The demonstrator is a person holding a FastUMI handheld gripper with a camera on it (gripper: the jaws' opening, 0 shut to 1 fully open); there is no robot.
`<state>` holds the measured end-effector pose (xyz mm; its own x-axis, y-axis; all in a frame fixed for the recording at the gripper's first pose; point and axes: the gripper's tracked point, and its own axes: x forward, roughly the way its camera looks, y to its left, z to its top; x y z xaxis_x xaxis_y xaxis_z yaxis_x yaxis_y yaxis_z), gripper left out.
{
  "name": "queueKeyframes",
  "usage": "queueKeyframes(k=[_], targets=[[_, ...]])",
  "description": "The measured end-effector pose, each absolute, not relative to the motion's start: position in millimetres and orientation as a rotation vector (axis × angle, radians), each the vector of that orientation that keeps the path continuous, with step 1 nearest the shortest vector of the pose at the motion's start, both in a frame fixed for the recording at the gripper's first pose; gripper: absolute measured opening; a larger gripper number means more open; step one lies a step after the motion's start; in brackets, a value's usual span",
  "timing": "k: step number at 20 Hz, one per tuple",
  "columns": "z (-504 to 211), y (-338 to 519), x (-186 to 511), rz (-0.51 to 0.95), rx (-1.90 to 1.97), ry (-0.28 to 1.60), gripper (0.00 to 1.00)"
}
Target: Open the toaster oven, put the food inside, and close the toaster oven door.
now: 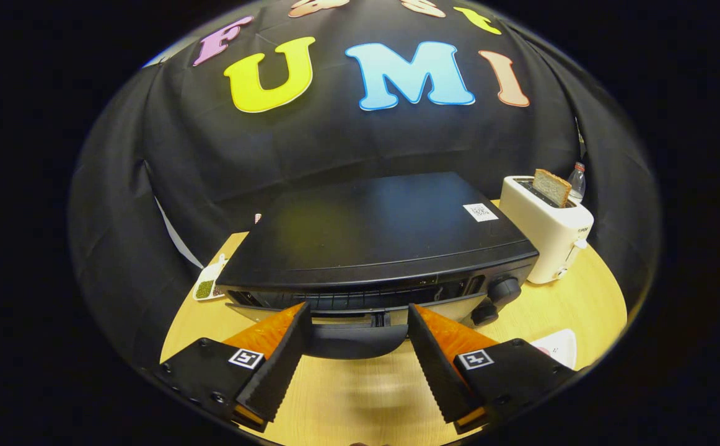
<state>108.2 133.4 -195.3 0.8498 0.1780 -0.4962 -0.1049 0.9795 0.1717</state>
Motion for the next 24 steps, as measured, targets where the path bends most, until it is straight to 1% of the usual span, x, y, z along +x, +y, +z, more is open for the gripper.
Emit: queueKeyframes(k=[6,9,11,12,14,15,16,17,19,20,22,24], targets=[[-217.4,129.9,67.5,0.159,0.11,0.567,0.98],[-244.2,126.5,44.4,0.169,0.027,0.621,0.98],[-280.3,125.1,22.5,0.186,0.04,0.761,0.97],[-295.8,123.8,9.0,0.171,0.088,0.821,0.98],[-324.6,117.7,-4.8,0.152,0.123,0.873,0.98],[-324.7,118.4,-9.2,0.162,0.115,0.881,0.97],[-318.0,120.8,-7.8,0.186,0.111,0.852,0.97],[-295.9,123.9,-5.8,0.207,0.123,0.795,0.98],[-237.9,130.3,25.1,0.23,0.118,0.595,0.98],[-218.0,123.7,41.0,0.208,0.087,0.521,0.98],[-196.5,118.7,75.9,0.153,0.077,0.451,0.98],[-193.6,118.6,103.4,0.095,0.107,0.461,0.98]])
